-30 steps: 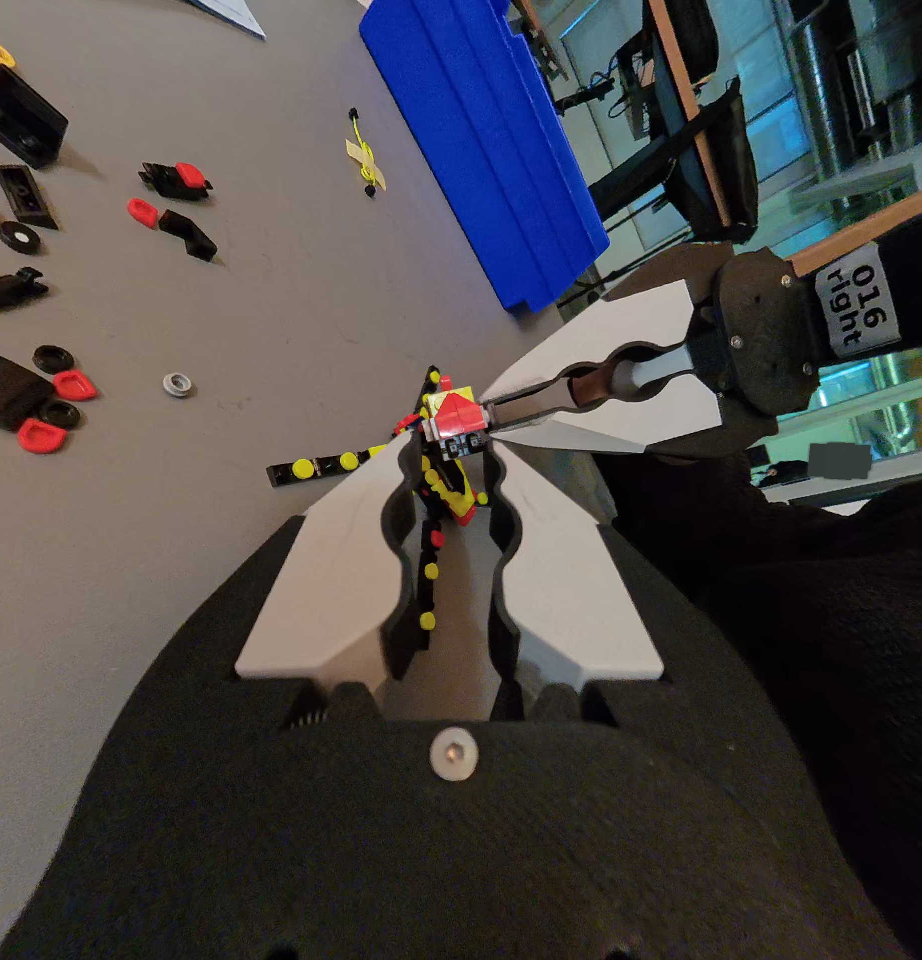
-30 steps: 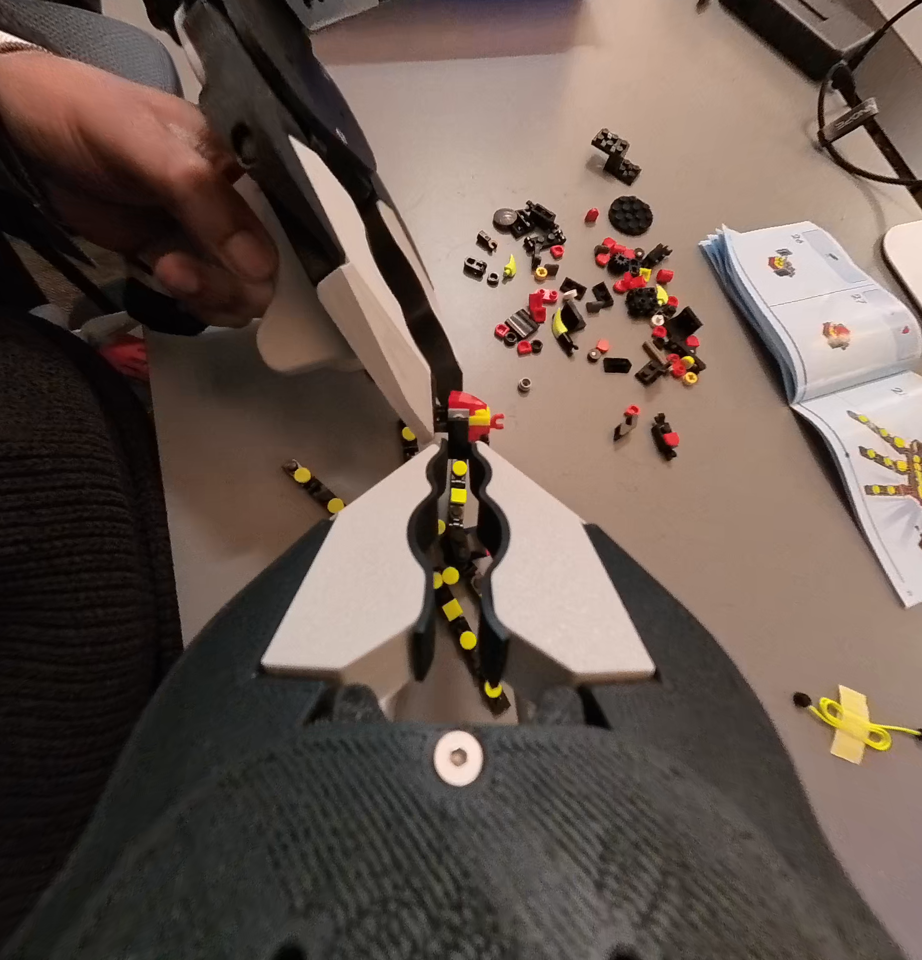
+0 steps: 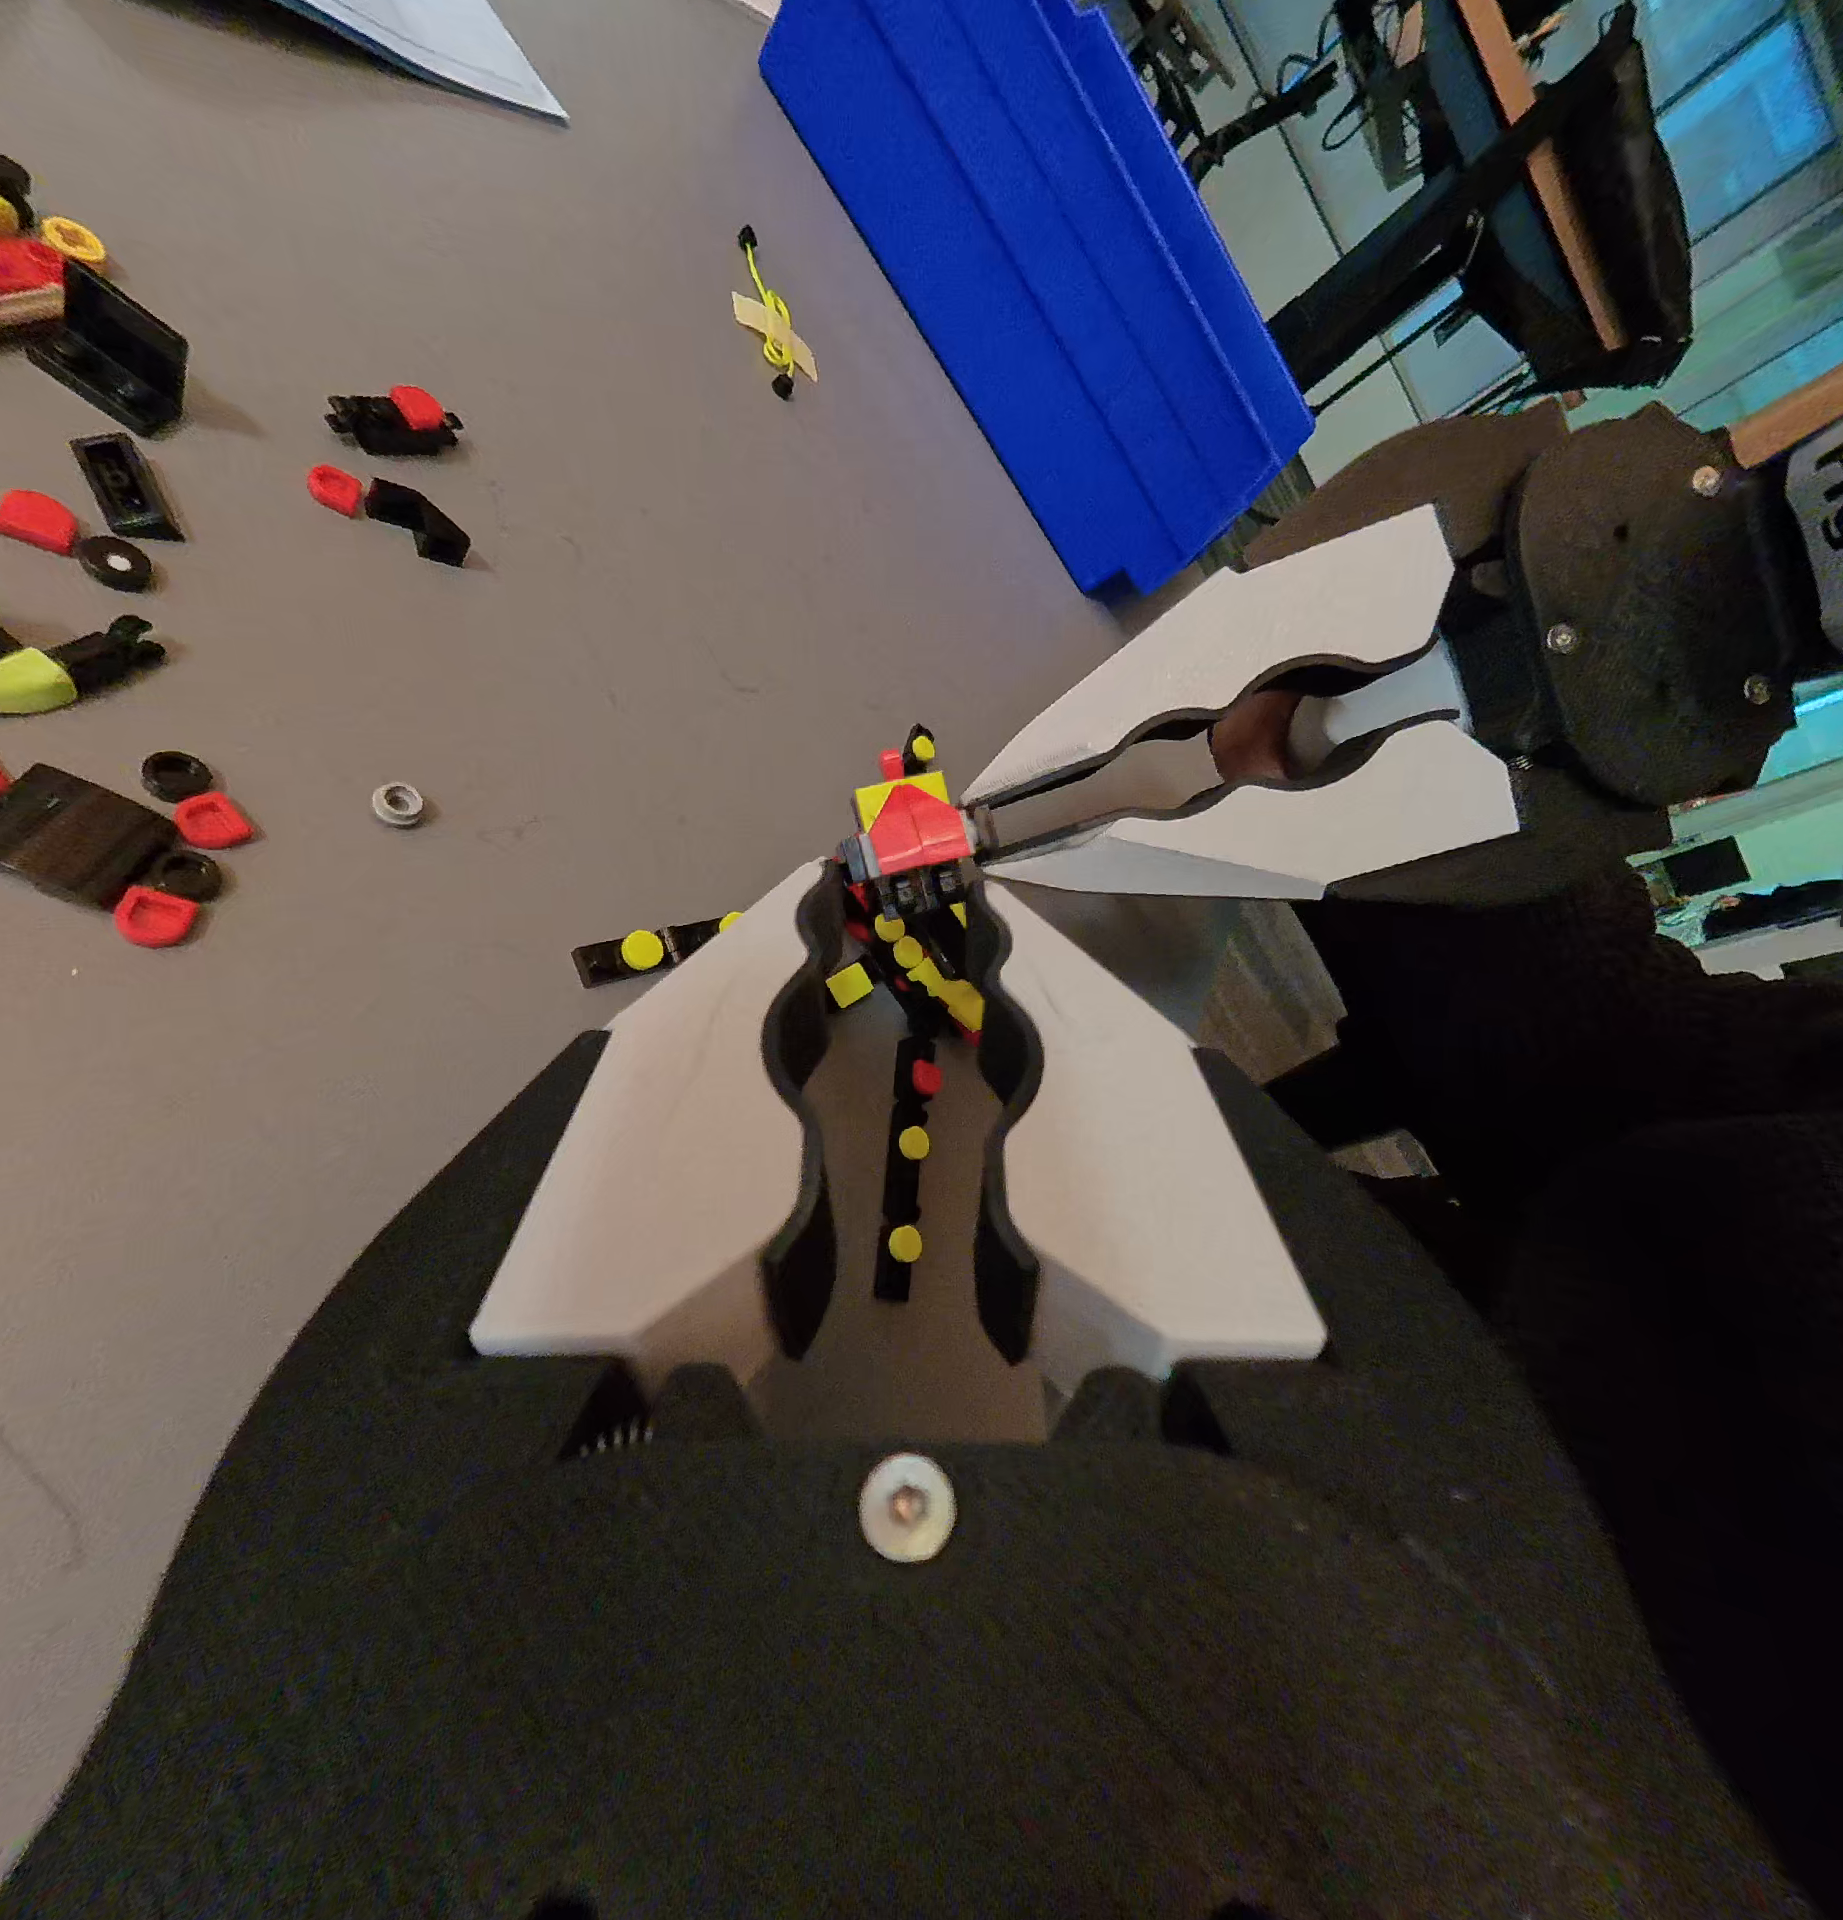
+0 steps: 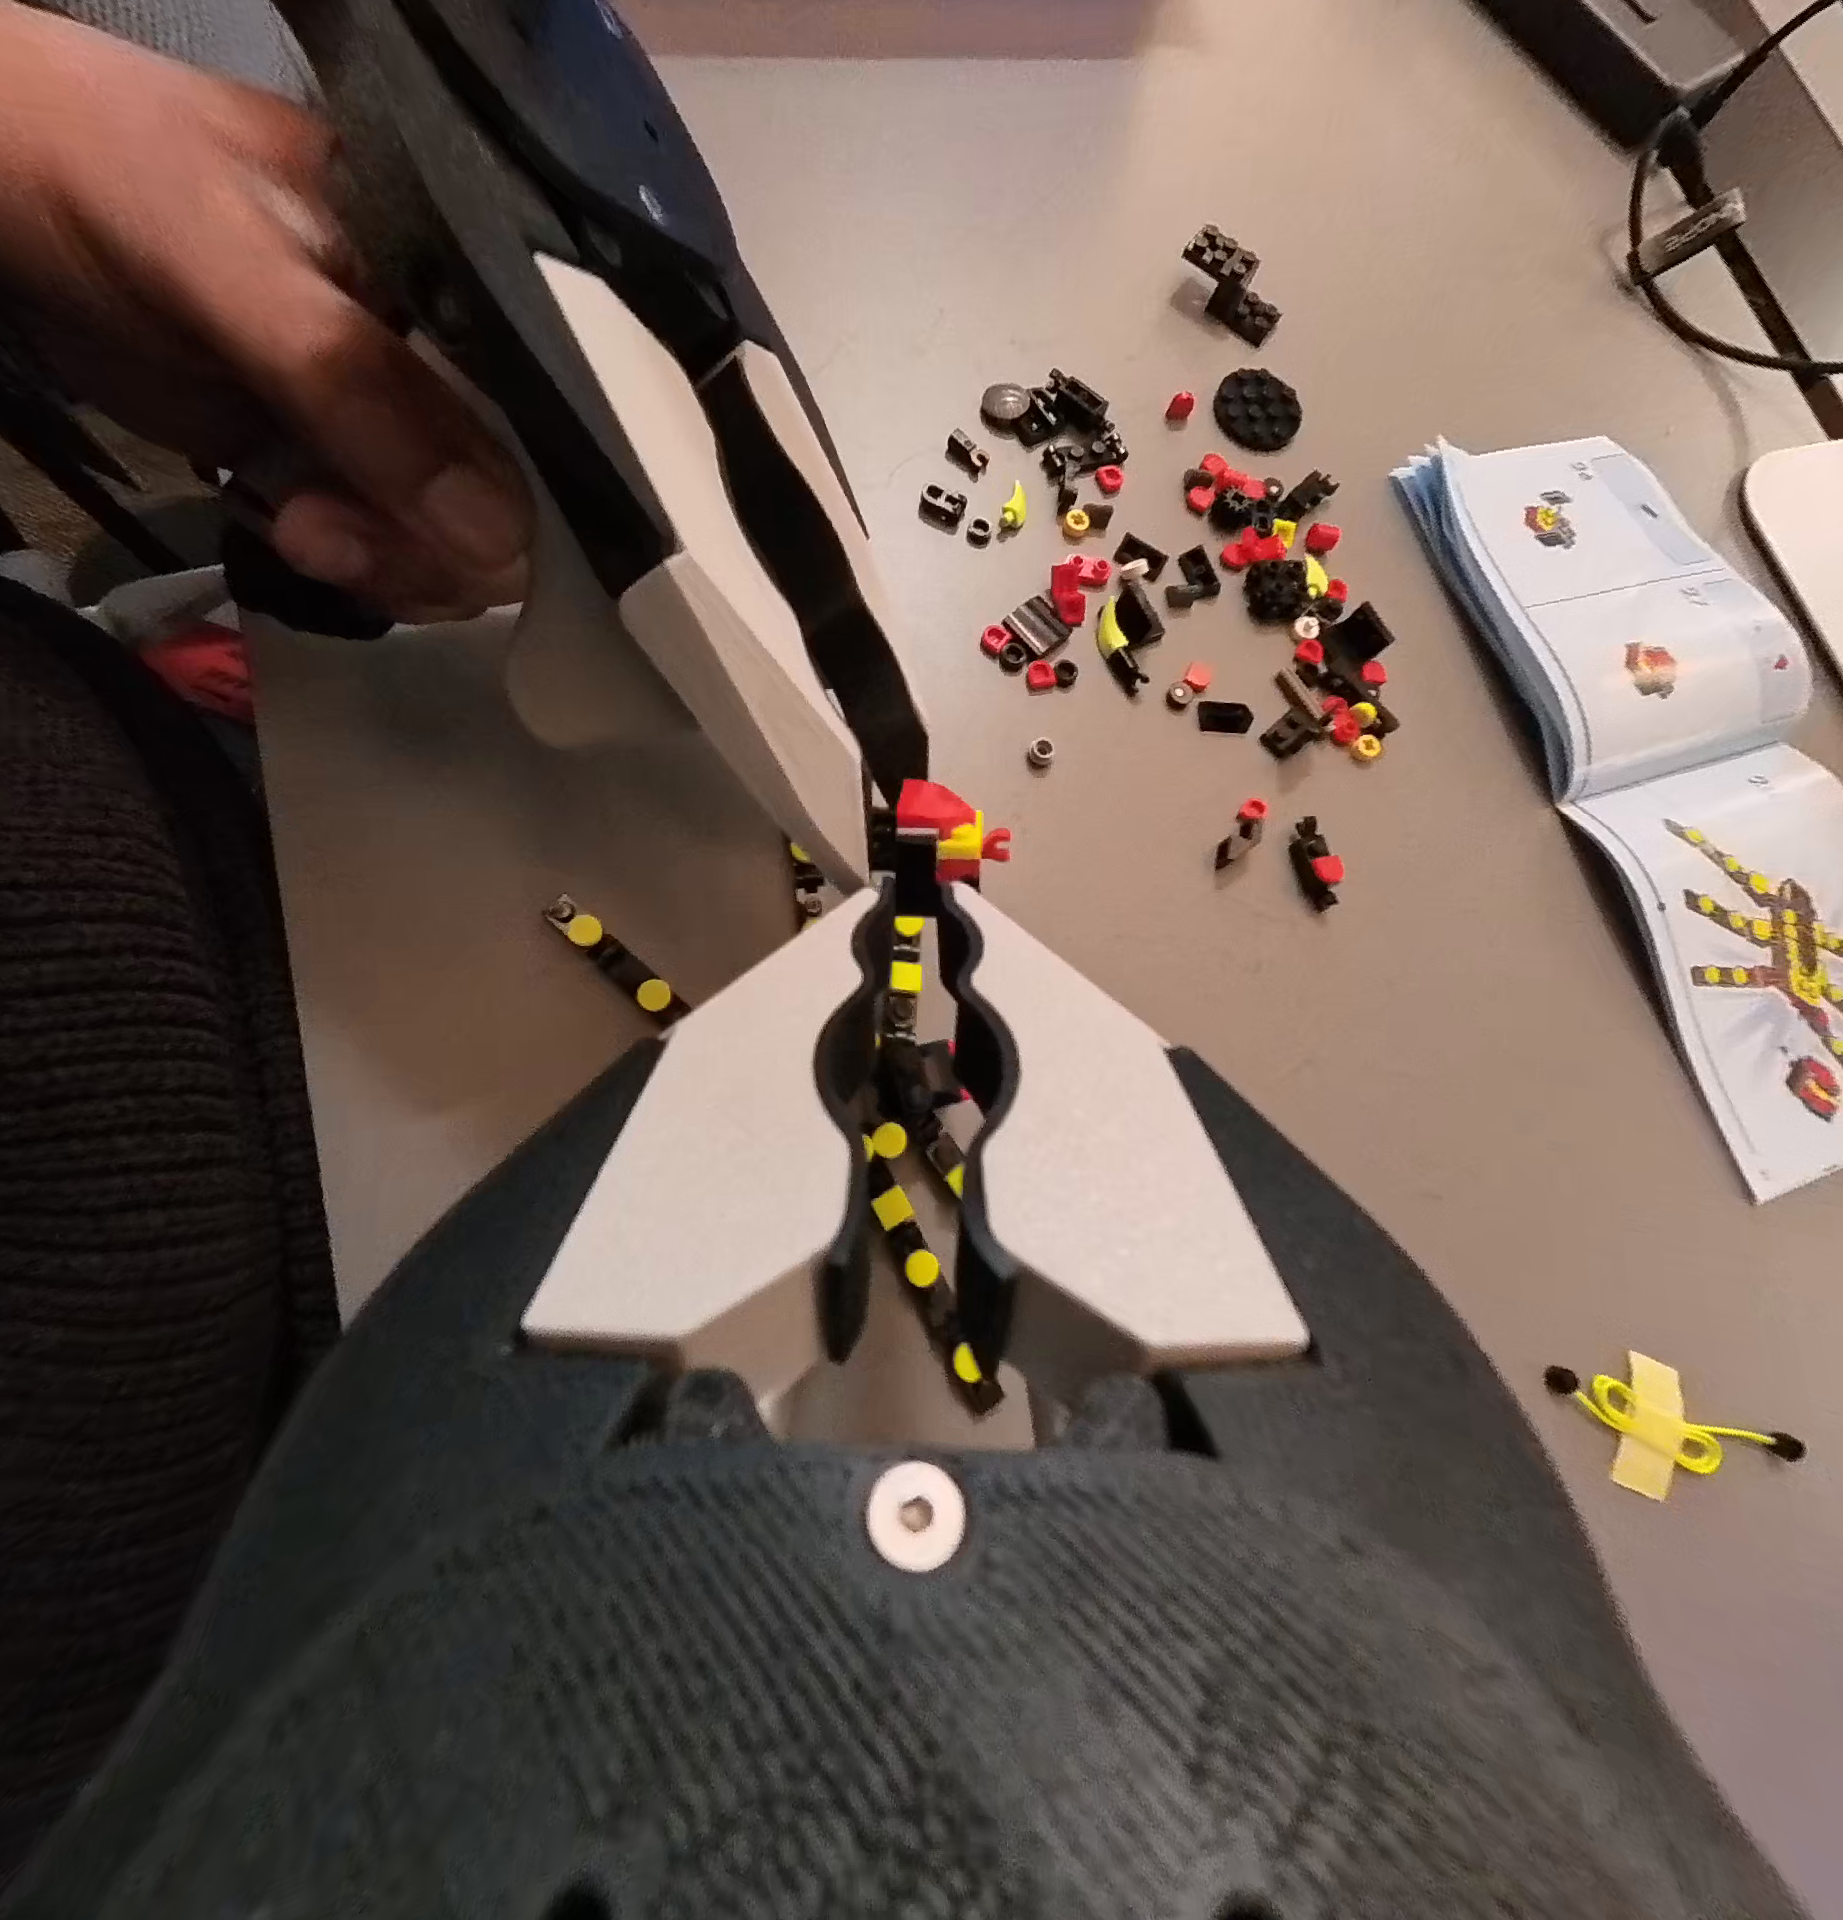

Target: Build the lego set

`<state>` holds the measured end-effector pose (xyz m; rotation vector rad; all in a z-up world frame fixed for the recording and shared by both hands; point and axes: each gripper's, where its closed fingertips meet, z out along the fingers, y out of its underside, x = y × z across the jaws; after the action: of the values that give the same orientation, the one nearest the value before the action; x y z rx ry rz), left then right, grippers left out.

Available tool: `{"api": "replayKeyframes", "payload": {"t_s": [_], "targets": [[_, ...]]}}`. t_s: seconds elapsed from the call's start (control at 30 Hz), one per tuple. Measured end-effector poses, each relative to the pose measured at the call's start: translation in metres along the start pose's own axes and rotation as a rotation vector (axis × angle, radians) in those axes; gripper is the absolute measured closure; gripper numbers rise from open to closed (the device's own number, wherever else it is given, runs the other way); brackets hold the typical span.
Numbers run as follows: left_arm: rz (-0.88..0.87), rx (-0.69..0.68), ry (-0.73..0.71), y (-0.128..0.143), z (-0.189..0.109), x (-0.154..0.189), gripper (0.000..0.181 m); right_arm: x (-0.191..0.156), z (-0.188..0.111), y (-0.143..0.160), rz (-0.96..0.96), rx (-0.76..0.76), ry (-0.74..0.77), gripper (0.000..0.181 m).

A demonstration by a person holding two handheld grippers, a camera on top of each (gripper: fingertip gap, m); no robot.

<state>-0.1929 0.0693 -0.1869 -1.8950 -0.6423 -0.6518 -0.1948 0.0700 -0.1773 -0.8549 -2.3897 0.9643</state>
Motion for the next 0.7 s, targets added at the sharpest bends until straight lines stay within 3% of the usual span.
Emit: {"api": "replayKeyframes", "payload": {"t_s": [0.53, 0.7], "targets": [[0.009, 0.006, 0.013, -0.0006, -0.0014, 0.0018, 0.158, -0.0012, -0.0002, 0.0002, -0.021, -0.007, 0.010, 0.176], [0.000, 0.021, 0.063, -0.0026, -0.0026, 0.0085, 0.145, -0.0009, -0.0009, -0.0009, -0.019, -0.001, 0.012, 0.176]]}}
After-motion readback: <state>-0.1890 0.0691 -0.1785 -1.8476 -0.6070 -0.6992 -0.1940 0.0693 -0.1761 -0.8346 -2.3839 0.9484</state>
